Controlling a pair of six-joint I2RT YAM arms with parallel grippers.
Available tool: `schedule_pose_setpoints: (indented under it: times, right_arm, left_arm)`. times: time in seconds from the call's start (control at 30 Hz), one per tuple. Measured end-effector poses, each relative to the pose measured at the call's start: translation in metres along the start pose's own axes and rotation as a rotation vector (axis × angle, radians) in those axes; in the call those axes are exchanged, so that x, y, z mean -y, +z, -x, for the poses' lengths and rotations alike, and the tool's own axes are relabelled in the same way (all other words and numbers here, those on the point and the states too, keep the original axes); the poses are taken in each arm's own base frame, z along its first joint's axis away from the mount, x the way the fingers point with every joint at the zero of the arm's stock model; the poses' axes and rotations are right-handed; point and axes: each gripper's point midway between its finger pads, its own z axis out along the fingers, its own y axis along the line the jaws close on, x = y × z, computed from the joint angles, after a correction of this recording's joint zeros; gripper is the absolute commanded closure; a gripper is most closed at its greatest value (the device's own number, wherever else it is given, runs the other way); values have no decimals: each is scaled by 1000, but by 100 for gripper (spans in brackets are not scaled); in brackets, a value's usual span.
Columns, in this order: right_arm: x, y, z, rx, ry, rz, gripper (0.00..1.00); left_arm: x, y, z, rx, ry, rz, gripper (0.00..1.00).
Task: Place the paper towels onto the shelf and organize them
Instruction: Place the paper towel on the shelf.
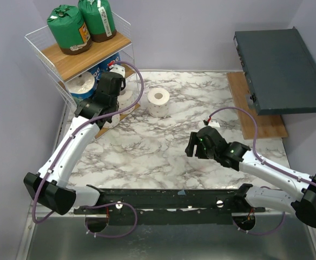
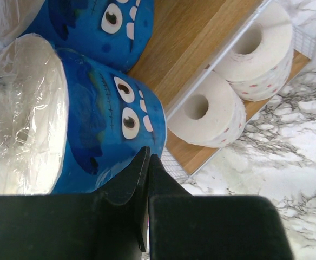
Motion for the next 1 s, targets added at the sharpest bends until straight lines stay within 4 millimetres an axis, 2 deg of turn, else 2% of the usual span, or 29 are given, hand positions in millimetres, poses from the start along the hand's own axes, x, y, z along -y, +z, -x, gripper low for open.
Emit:
schedule_pose_setpoints:
  times: [0.1,0.4,0.77,1.0]
  right_arm:
    - [0,0,0,1,1,1,23]
    - [0,0,0,1,0,1,23]
    - [0,0,0,0,0,0,23]
    - [1,1,-1,-4,-2,-4,23]
  left_arm:
    - [-5,11,-7,-18,-11,27,100]
    - [-13,26,-12,-30,-44,65,100]
    - [-19,39,-32,-72,-82,108,100]
    - [-24,41,-36,-81,-108,120,100]
